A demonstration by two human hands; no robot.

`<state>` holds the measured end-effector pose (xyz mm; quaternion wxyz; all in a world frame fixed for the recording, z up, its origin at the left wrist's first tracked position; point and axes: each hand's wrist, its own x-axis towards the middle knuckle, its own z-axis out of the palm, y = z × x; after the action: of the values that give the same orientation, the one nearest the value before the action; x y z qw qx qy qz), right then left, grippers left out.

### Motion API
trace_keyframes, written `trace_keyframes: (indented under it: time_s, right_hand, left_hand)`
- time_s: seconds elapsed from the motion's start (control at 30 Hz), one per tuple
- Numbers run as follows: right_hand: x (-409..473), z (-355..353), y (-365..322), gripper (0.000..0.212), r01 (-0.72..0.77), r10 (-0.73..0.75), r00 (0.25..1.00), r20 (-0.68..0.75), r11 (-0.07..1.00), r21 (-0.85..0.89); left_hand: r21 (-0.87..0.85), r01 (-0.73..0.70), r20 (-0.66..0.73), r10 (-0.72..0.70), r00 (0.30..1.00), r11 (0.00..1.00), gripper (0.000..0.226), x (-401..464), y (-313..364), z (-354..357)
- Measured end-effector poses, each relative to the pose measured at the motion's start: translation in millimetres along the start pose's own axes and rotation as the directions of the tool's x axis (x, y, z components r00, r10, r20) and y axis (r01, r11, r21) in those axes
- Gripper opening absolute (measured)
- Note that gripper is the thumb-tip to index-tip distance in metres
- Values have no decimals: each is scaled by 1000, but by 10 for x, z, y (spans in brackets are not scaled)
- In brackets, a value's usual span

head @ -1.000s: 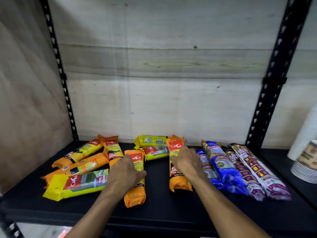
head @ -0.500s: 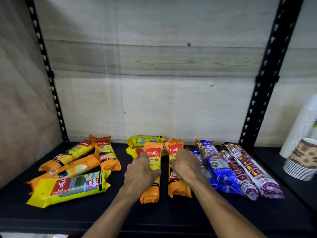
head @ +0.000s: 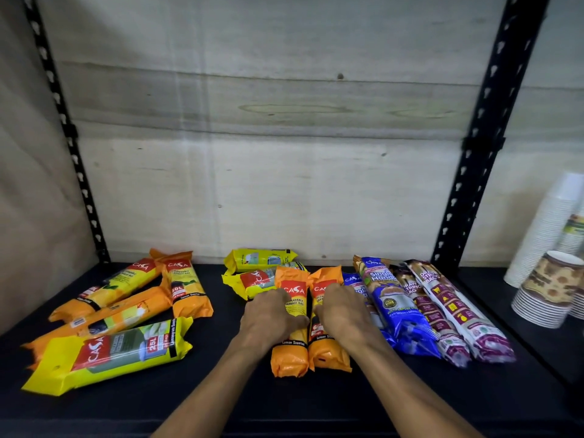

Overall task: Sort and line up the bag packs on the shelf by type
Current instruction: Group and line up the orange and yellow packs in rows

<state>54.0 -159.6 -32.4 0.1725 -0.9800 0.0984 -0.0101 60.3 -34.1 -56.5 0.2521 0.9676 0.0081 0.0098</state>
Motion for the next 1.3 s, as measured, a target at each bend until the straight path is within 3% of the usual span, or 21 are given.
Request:
trace_keyframes:
  time_s: [0.27,0.63,0.83,1.03,1.17,1.3]
  right_hand:
    - [-126,25,54,38,76,-76,997,5,996,-45]
    - [-344,-51,110,32,176,-165,982,88,973,-148]
    - [-234,-165,31,36,142,-111,984,137,961,-238]
    - [196,-210,-97,34,146,-149,987,-66,988,-49]
    - [490,-86,-191,47,158,-154,986,-60,985,66]
    - [729,59,-286,56,123,-124,992,3,986,112]
  left_hand:
    - [-43,-61,52,64,997,997,61,-130,-77,-40]
    - [-90,-92,94,100,990,992,58,-373,-201,-101]
    - [-88,-41,114,51,992,995,54,-286,-239,-114]
    - [-120,111,-157,-130,979,987,46,81,-402,-420]
    - [-127,166,-177,-187,966,978,60,349,-547,-501]
    - [-83,233,-102,-240,965,969,65,596,-599,-457]
